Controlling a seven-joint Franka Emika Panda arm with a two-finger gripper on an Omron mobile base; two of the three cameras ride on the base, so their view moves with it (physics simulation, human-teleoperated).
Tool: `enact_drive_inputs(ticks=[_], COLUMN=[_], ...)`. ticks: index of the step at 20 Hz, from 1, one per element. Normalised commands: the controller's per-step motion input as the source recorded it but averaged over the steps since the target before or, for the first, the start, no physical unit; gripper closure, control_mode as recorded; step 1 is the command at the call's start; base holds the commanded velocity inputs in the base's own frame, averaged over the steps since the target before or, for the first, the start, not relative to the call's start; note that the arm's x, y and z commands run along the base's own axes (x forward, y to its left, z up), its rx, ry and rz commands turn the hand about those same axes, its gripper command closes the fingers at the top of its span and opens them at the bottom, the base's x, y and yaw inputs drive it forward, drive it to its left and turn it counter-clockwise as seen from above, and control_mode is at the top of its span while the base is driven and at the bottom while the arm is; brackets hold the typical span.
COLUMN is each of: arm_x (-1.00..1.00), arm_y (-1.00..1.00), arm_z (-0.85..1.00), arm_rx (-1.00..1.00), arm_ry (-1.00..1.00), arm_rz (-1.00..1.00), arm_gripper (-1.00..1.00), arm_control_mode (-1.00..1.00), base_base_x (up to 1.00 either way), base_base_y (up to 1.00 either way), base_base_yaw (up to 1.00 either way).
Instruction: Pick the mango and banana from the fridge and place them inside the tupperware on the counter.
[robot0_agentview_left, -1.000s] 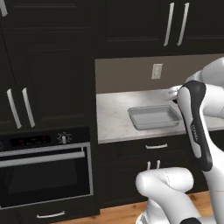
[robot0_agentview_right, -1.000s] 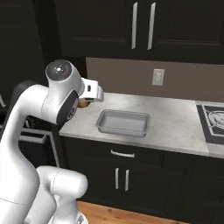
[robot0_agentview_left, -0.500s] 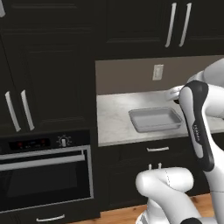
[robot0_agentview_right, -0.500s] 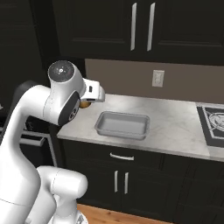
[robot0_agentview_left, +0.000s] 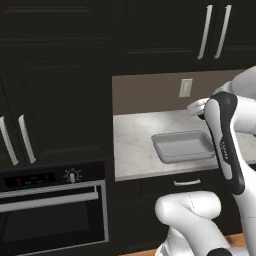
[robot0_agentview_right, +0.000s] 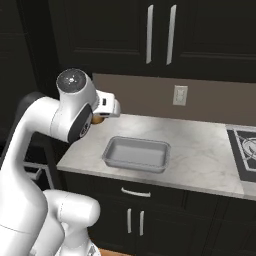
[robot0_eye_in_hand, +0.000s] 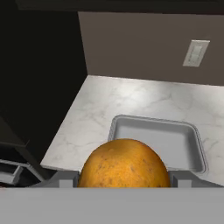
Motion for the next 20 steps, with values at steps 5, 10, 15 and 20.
enact_drive_inputs(ticks=[5,10,15,20], arm_x=[0.0,0.06,0.25,0.44], arm_y=[0.0,-0.15,-0.14,-0.06], arm_z=[-0.94,-0.81,-0.59,-0.42], arm_rx=[-0.01,0.0,0.0,0.0], arm_ry=[0.0,0.0,0.01,0.01], arm_rz=[0.0,0.0,0.0,0.0], arm_gripper=[1.0,1.0,1.0,1.0], arm_control_mode=[-1.0,-1.0,-1.0,-1.0], base_base_x=[0.0,0.0,0.0,0.0], base_base_y=[0.0,0.0,0.0,0.0], base_base_yaw=[0.0,0.0,0.0,0.0])
